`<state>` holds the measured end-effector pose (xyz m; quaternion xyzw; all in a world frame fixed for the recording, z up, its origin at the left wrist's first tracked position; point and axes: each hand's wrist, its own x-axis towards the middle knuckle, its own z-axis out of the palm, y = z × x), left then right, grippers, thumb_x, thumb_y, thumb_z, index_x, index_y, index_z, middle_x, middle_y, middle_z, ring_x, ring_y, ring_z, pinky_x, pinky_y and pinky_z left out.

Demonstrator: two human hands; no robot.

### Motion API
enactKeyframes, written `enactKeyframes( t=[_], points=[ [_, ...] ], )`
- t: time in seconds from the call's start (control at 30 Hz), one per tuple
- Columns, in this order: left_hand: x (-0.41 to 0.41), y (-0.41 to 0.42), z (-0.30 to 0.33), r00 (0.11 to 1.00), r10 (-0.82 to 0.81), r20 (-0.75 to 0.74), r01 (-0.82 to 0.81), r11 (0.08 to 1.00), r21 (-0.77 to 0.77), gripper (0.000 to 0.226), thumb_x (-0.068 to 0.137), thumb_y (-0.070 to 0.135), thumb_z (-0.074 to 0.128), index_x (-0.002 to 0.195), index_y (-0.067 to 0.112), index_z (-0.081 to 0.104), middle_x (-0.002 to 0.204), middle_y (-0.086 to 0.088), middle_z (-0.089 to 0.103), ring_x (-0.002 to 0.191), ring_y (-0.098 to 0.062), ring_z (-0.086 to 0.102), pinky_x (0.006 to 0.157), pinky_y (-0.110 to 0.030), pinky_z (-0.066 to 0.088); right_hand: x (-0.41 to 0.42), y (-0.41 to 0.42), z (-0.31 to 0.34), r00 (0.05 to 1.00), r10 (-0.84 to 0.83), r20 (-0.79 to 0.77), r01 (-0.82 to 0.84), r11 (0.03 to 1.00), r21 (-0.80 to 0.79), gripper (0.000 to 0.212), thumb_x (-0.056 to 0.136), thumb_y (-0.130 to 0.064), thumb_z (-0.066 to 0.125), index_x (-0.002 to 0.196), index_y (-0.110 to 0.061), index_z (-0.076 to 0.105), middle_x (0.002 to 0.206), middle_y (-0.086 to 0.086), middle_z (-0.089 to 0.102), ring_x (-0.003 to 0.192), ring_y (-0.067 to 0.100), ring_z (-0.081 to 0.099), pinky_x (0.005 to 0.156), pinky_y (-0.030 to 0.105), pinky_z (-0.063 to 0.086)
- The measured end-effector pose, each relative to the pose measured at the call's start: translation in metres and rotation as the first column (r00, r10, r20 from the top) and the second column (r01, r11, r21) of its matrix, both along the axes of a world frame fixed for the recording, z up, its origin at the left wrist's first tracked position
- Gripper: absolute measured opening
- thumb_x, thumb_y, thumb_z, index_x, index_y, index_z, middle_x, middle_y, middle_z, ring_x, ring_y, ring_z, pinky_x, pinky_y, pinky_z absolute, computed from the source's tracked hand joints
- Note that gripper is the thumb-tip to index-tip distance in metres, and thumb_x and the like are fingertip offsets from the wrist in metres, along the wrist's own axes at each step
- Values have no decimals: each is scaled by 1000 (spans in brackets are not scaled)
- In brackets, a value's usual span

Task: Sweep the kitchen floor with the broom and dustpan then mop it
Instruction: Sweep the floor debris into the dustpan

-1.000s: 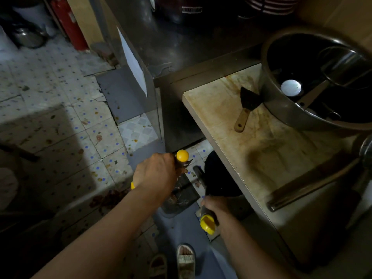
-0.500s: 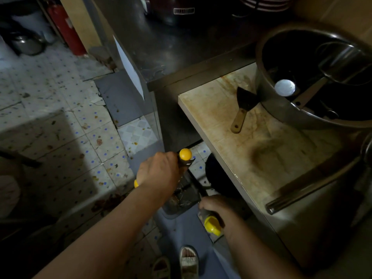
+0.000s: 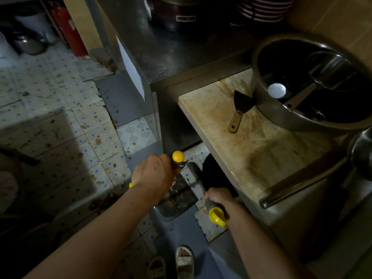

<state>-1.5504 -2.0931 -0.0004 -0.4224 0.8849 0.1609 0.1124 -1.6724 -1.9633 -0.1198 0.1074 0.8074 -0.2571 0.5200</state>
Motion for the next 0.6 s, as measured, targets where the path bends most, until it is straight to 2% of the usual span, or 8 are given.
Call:
enactKeyframes(
  t=[0.1,0.17,0.2,0.27,0.33,0.4,0.5,0.6],
  points=[
    [3,-1,-2,1000,-3,-8,3,1000,6,30,95,45,47,105,21,60,98,-4,65,90,-23,63,65,-27,40,-11,-2,-11,999,-35,-19,35,999,-9,16,80,1,62,95,5,58,94,24,59,83,34,60,78,41,53],
    [1,1,-4,1000,-7,3,7,1000,-14,27,95,43,48,106,20,59,101,-4,64,93,-24,62,66,-28,40,-14,-2,-17,998,-60,-18,60,998,-10,7,81,2,61,87,5,58,92,24,58,81,33,59,74,39,51],
    [-1,1,-7,1000,-10,15,10,1000,-25,27,95,42,48,107,20,59,103,-4,64,95,-24,62,68,-29,39,-13,-1,-22,999,-47,-12,47,999,-13,7,82,1,61,78,2,56,90,22,58,80,31,57,78,40,51],
    [-7,2,-9,999,-15,33,16,999,-29,28,95,43,49,109,21,58,105,-5,63,97,-25,62,69,-29,39,-7,-1,-27,999,47,0,-47,999,-27,24,87,-2,58,66,-9,48,79,10,54,76,22,52,93,40,49],
    [-12,1,-11,999,-15,33,16,1000,-22,29,94,44,50,107,20,58,104,-6,62,96,-25,62,68,-30,40,3,1,-24,997,77,19,-76,997,-33,28,87,-4,57,65,-15,44,72,3,47,70,16,47,96,36,48],
    [-16,-2,-13,999,-21,29,22,999,-30,25,94,40,52,106,18,57,105,-6,63,95,-26,62,68,-30,41,10,7,-19,993,106,50,-105,994,-18,26,86,-8,58,64,-15,47,70,1,47,65,15,47,82,33,50],
    [-18,0,-9,1000,-12,24,12,1000,-15,34,90,46,56,108,16,58,106,-8,62,96,-28,62,70,-32,43,3,21,-12,992,93,80,-93,996,-11,30,85,-9,59,56,-9,51,54,4,51,50,16,48,52,21,40],
    [-17,5,-6,1000,-2,12,2,1000,1,39,90,49,54,110,16,58,107,-8,62,98,-28,61,73,-32,45,-5,32,-4,996,37,82,-36,999,-20,22,82,-7,62,62,-4,55,60,10,55,51,22,52,49,24,40]
  ],
)
